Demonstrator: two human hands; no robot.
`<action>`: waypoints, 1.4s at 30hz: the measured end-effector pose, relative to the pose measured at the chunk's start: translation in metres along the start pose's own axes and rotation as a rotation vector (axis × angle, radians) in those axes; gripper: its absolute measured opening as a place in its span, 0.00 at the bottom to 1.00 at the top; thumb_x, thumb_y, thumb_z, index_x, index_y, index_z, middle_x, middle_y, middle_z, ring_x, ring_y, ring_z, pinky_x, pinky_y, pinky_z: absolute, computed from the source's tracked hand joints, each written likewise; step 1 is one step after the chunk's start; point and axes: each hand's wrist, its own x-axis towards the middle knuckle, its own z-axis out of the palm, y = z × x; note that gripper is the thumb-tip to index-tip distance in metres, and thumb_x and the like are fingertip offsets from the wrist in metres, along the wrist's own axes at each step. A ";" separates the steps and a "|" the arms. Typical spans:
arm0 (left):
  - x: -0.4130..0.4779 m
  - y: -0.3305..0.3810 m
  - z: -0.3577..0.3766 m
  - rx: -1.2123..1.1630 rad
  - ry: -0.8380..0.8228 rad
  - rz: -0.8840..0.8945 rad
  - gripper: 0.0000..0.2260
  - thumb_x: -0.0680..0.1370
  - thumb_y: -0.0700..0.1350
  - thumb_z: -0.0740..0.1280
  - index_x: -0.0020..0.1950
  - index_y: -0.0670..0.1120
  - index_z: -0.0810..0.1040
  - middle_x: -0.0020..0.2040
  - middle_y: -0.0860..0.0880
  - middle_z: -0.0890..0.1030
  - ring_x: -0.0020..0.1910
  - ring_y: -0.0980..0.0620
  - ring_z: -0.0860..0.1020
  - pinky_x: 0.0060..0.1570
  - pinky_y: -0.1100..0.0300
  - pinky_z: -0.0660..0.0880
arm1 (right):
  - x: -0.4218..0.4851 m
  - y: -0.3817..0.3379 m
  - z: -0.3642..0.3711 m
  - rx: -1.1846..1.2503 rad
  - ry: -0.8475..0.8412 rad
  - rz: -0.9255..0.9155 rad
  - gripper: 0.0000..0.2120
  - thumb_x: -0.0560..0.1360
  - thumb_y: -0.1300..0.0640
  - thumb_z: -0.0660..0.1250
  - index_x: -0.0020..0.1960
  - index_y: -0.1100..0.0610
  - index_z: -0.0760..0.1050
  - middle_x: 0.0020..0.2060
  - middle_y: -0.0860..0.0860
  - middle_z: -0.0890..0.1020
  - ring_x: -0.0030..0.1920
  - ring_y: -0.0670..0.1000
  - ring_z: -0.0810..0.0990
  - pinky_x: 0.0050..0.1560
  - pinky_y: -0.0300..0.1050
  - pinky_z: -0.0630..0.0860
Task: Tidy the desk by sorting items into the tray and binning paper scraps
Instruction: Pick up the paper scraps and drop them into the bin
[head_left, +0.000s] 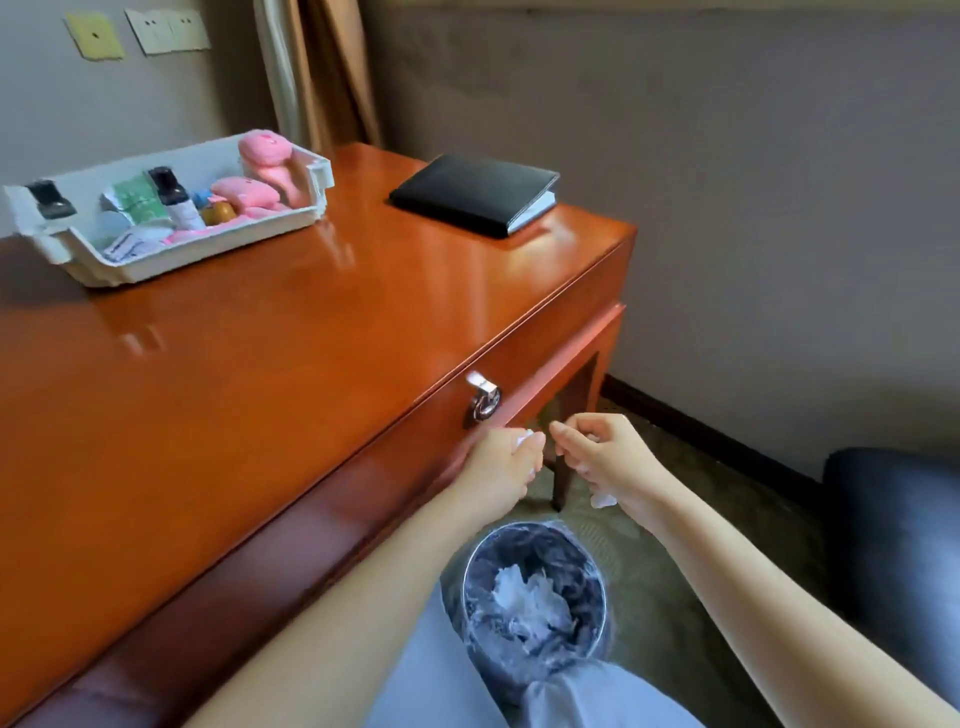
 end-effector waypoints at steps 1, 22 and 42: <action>0.008 -0.011 0.007 0.041 0.011 -0.019 0.18 0.82 0.43 0.54 0.31 0.46 0.65 0.26 0.51 0.63 0.23 0.55 0.61 0.24 0.66 0.60 | 0.004 0.013 0.003 0.006 -0.001 0.022 0.17 0.78 0.56 0.62 0.32 0.60 0.71 0.16 0.44 0.65 0.17 0.42 0.60 0.18 0.31 0.57; 0.072 -0.147 0.072 0.414 -0.252 -0.415 0.22 0.83 0.47 0.50 0.77 0.48 0.52 0.78 0.48 0.52 0.76 0.46 0.55 0.73 0.47 0.55 | 0.055 0.189 0.063 -0.043 0.029 0.481 0.12 0.79 0.57 0.59 0.38 0.58 0.74 0.29 0.49 0.72 0.32 0.49 0.70 0.39 0.42 0.66; -0.002 -0.057 0.006 0.640 -0.283 -0.079 0.17 0.82 0.51 0.53 0.68 0.47 0.68 0.68 0.48 0.70 0.67 0.49 0.68 0.67 0.52 0.65 | 0.028 0.079 0.023 -0.291 -0.076 0.173 0.10 0.76 0.62 0.61 0.52 0.57 0.80 0.49 0.51 0.81 0.51 0.50 0.78 0.52 0.42 0.73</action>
